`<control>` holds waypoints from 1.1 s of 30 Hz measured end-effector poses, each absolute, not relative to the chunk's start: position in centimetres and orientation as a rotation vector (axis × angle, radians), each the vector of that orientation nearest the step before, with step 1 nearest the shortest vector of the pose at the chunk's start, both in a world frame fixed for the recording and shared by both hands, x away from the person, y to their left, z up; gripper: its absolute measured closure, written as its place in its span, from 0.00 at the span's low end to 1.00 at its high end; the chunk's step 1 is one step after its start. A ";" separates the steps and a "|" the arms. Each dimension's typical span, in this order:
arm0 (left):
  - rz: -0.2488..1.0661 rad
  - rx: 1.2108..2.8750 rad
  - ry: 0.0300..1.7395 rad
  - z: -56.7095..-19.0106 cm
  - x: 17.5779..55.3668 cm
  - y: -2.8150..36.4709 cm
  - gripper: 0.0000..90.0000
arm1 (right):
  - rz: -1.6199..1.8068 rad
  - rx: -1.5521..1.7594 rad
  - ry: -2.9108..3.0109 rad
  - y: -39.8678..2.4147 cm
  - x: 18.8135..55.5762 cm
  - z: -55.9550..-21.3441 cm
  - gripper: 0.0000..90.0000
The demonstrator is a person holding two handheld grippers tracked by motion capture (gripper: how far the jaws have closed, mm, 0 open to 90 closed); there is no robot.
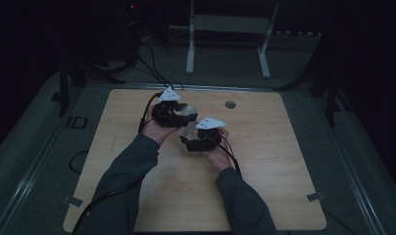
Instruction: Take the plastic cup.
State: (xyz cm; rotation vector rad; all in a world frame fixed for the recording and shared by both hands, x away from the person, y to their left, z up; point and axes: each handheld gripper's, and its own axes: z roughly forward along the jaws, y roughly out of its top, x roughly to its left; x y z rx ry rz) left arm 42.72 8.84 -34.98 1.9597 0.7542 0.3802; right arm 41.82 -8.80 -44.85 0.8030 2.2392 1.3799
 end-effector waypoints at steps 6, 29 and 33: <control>0.377 1.956 0.761 -35.0 42.8 8.9 0.44 | 1.381 0.811 2.240 -8.8 41.8 -45.1 0.23; 0.385 1.907 0.739 -33.3 42.4 9.6 0.45 | 1.379 0.806 2.248 -9.2 41.4 -45.3 0.20; 0.390 1.901 0.734 -32.9 42.3 9.7 0.45 | 1.393 0.799 2.237 -9.5 41.3 -44.9 0.19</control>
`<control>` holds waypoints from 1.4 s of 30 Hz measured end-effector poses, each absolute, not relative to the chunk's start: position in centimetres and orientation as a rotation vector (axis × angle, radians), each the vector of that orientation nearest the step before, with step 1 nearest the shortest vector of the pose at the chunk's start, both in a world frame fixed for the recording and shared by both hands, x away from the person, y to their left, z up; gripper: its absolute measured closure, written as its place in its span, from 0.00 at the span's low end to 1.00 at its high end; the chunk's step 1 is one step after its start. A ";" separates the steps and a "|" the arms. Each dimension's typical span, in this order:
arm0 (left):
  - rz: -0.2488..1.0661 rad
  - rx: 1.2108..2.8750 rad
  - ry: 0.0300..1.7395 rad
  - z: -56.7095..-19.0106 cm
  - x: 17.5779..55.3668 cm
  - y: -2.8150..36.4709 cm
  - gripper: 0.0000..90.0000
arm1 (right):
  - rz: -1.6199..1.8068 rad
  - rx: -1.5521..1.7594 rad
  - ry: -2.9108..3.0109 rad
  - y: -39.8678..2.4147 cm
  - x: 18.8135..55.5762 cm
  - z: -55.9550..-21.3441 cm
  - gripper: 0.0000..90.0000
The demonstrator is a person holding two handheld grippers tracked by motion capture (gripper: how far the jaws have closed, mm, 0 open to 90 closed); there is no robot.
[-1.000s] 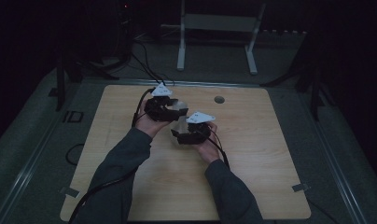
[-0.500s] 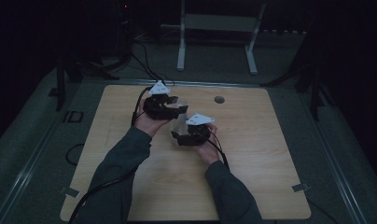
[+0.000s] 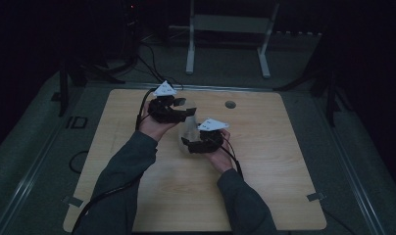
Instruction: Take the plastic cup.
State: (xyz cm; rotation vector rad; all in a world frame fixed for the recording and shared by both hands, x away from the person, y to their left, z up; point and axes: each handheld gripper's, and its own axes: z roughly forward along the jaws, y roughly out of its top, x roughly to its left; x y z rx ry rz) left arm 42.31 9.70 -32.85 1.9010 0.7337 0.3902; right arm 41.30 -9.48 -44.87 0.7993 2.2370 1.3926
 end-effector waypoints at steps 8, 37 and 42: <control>0.400 1.886 0.720 -32.0 42.0 10.1 0.45 | 1.400 0.785 2.225 -9.8 40.9 -44.4 0.19; 0.406 1.821 0.639 -28.1 40.2 11.1 0.46 | 1.399 0.802 2.202 -11.7 40.0 -43.1 0.20; 0.406 1.817 0.624 -27.6 39.7 11.4 0.46 | 1.383 0.806 2.200 -12.2 39.7 -42.7 0.20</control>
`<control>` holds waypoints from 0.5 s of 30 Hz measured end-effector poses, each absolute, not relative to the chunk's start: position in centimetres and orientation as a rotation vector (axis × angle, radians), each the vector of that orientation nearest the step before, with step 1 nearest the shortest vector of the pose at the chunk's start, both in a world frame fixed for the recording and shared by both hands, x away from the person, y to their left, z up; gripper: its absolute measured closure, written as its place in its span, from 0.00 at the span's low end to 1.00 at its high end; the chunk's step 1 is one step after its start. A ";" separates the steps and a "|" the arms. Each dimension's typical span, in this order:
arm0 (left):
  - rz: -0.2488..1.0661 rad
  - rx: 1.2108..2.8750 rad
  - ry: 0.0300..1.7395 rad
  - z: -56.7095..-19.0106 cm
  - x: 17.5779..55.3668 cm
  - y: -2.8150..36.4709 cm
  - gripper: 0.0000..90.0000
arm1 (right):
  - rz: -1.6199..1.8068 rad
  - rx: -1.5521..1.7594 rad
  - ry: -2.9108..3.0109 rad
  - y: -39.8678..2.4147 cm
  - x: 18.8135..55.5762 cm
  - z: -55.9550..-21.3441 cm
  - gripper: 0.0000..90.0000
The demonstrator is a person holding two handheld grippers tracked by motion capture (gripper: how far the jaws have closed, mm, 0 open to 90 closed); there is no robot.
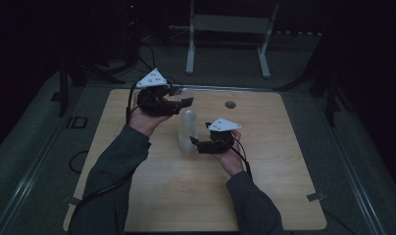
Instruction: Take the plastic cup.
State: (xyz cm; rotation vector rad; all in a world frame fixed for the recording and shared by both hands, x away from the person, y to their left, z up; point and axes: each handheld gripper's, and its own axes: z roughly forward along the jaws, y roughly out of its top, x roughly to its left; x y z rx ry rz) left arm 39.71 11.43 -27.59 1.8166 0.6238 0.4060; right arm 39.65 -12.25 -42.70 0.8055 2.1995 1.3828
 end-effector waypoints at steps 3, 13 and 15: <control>0.407 1.809 0.621 -27.4 39.4 11.7 0.46 | 1.371 0.793 2.206 -12.5 39.4 -42.5 0.21; 0.409 1.786 0.614 -27.1 38.6 12.8 0.46 | 1.335 0.777 2.211 -13.2 38.5 -42.1 0.25; 0.406 1.783 0.612 -27.1 38.5 13.0 0.46 | 1.329 0.776 2.216 -13.3 38.4 -42.1 0.25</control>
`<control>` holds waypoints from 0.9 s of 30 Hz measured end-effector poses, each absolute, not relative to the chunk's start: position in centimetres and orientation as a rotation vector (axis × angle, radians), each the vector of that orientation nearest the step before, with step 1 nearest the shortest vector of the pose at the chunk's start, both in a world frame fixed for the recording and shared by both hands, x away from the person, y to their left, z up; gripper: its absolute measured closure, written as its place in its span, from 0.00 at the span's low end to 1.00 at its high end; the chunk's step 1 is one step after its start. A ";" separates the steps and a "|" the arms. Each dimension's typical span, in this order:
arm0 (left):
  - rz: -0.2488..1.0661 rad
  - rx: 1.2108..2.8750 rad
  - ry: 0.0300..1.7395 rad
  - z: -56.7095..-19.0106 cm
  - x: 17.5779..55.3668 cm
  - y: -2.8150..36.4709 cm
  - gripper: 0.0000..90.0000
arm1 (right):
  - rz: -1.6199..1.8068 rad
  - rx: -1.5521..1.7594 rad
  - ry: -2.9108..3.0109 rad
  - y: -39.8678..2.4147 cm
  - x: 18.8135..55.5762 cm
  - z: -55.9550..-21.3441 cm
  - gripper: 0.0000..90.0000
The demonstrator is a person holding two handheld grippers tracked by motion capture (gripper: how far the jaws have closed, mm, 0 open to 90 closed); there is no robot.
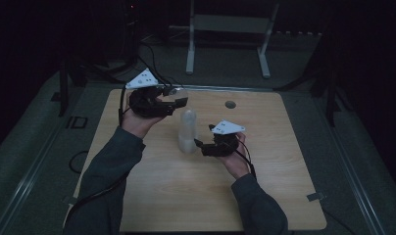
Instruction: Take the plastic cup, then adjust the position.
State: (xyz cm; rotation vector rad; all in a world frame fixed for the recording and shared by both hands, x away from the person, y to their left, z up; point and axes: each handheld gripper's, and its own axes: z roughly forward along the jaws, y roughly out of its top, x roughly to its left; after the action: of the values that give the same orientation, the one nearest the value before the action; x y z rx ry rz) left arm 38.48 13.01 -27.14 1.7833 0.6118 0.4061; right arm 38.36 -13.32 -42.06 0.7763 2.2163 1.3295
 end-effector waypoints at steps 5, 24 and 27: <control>0.398 1.779 0.607 -27.3 38.2 13.5 0.46 | 1.327 0.777 2.230 -13.8 38.0 -42.1 0.26; 0.360 1.737 0.594 -28.5 36.7 15.7 0.46 | 1.322 0.750 2.256 -14.6 37.1 -41.5 0.27; 0.351 1.729 0.588 -28.8 36.5 16.0 0.46 | 1.322 0.740 2.263 -14.6 37.0 -41.4 0.27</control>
State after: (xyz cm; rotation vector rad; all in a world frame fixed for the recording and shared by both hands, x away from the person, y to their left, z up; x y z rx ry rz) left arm 36.47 15.99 -28.79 1.7294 0.5882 0.3510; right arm 36.99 -14.63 -41.45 0.7401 2.2629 1.3223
